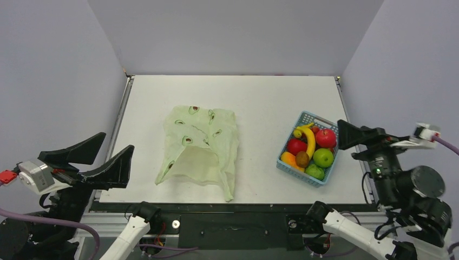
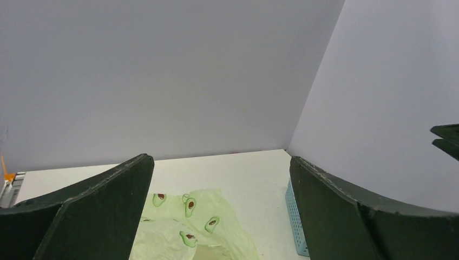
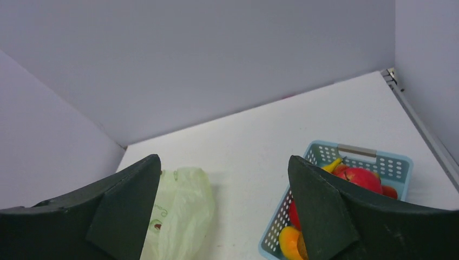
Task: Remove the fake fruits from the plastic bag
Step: Reset both arms
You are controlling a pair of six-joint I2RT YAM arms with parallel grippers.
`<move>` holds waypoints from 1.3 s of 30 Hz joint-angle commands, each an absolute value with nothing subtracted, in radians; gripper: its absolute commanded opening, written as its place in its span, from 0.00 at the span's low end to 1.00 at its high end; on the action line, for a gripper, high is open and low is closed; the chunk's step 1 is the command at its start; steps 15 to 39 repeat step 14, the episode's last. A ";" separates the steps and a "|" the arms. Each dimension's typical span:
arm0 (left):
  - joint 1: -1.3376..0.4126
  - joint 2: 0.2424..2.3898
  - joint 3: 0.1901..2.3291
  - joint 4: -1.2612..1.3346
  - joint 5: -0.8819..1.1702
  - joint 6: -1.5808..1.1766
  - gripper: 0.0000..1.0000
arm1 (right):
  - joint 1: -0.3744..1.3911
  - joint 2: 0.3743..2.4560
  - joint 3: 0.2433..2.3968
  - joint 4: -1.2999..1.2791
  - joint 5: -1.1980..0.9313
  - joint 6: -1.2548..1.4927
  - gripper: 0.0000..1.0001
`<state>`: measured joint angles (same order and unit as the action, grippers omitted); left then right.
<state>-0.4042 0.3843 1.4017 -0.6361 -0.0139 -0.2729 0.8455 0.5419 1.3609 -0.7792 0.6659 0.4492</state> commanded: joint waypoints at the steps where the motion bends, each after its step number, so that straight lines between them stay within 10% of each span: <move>1: -0.405 0.396 1.436 -0.606 -0.056 -0.239 0.97 | 0.848 0.453 1.371 -0.711 0.714 0.313 0.83; 39: -0.405 0.424 1.434 -0.594 -0.028 -0.251 0.97 | 0.839 0.351 1.247 -0.506 0.699 0.230 0.84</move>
